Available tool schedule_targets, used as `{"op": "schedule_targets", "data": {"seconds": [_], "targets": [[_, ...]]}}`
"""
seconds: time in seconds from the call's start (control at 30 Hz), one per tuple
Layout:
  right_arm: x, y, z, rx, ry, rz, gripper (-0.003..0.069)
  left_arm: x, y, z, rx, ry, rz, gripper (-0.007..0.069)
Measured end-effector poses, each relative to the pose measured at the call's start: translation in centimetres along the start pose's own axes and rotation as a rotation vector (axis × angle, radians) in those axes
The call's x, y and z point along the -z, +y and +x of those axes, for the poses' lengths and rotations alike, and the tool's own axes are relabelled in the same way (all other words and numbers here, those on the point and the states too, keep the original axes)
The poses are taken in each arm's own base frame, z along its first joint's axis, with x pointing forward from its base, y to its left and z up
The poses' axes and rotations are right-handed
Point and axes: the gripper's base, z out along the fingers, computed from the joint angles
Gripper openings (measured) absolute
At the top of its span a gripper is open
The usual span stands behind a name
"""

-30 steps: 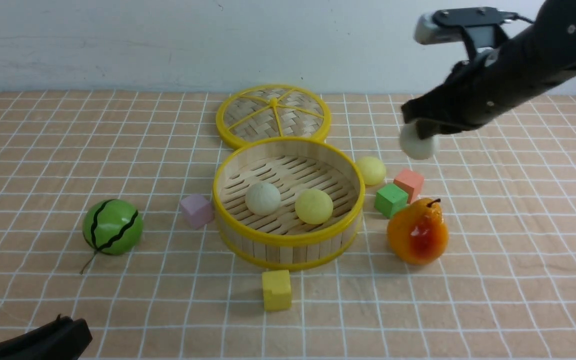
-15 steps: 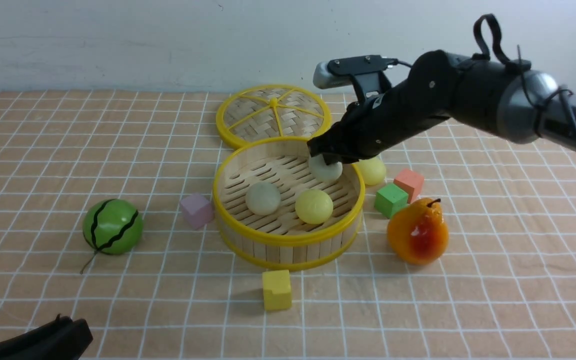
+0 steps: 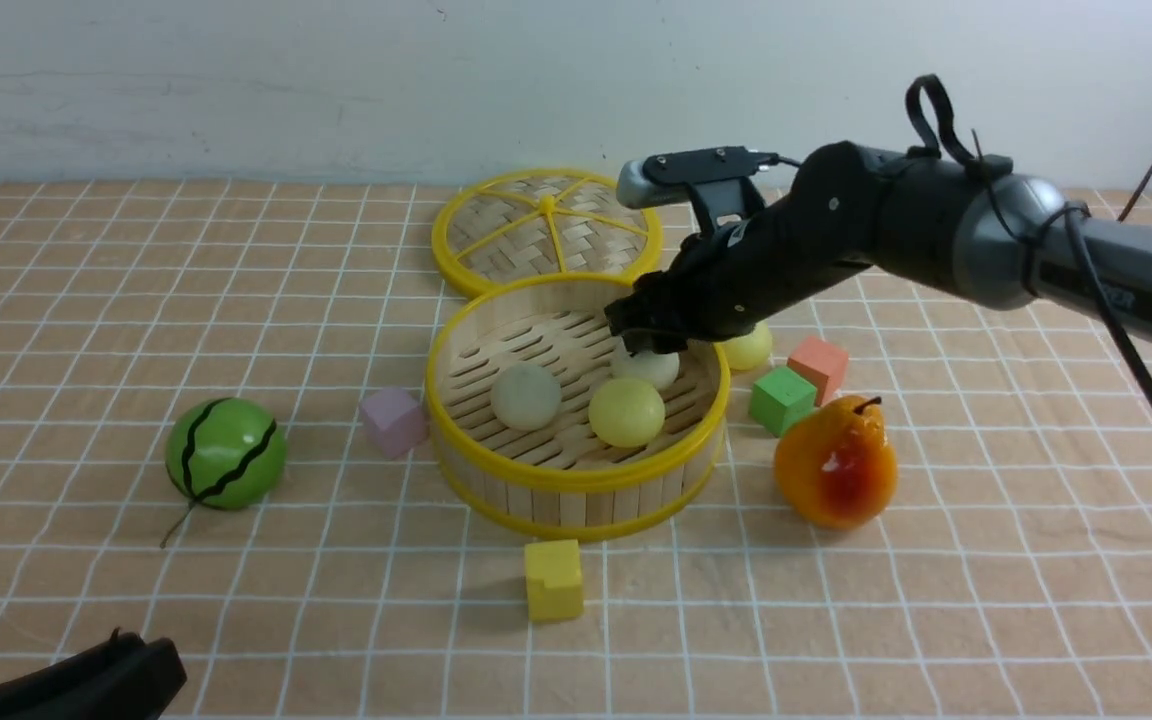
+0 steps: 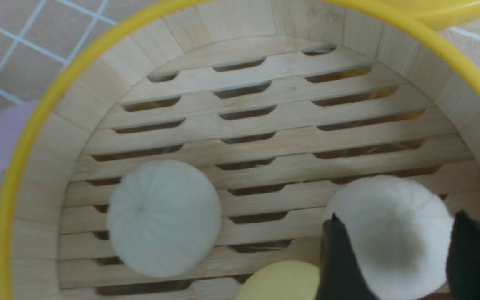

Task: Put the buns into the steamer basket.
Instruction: Use the right arm to put the steamed stuffed bun into the steamer, then use the right arm to grab a steamed stuffed bun

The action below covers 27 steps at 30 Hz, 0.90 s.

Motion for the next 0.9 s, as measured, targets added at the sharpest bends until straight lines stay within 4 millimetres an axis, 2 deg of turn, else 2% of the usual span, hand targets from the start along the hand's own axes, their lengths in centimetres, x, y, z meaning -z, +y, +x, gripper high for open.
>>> {"op": "schedule_targets", "data": {"seconds": [0.07,0.1,0.13,0.17,0.27,0.33,0.47,0.5,0.7,0.9], "targets": [[1.6,0.3,-0.9,0.004,-0.002,-0.014,0.0409,0.0,0.0,0.0,0.0,0.0,0.0,0.0162],[1.7,0.2,-1.0,0.004,-0.005,-0.014,0.0411,0.0,0.0,0.0,0.0,0.0,0.0,0.0162],[3.6,0.2,-2.0,0.005,-0.01,-0.021,0.0414,0.0,0.0,0.0,0.0,0.001,0.0,0.0164],[4.6,-0.2,-2.5,-0.005,-0.013,-0.02,0.0409,0.0,0.0,0.0,0.0,0.001,0.0,0.0165],[6.0,-1.7,-3.3,-0.055,-0.015,0.004,0.0382,0.0,0.0,0.0,0.0,0.001,0.0,0.0165],[6.5,-4.1,-3.5,-0.128,-0.004,0.05,0.0335,0.0,0.0,0.0,0.0,0.001,0.0,0.0165],[4.7,-6.3,-2.6,-0.174,0.039,0.088,0.0287,0.0,0.0,0.0,0.0,0.001,0.0,0.0165],[3.7,-6.8,-2.1,-0.181,0.056,0.093,0.0281,0.0,0.0,0.0,0.0,0.001,0.0,0.0165],[0.3,-8.0,-0.9,-0.166,0.039,0.133,0.0273,0.0,0.0,0.0,0.0,0.001,0.0,0.0165],[-1.5,-8.9,-0.3,-0.146,0.016,0.165,0.0273,0.0,0.0,0.0,0.0,0.001,0.0,0.0167]]}}
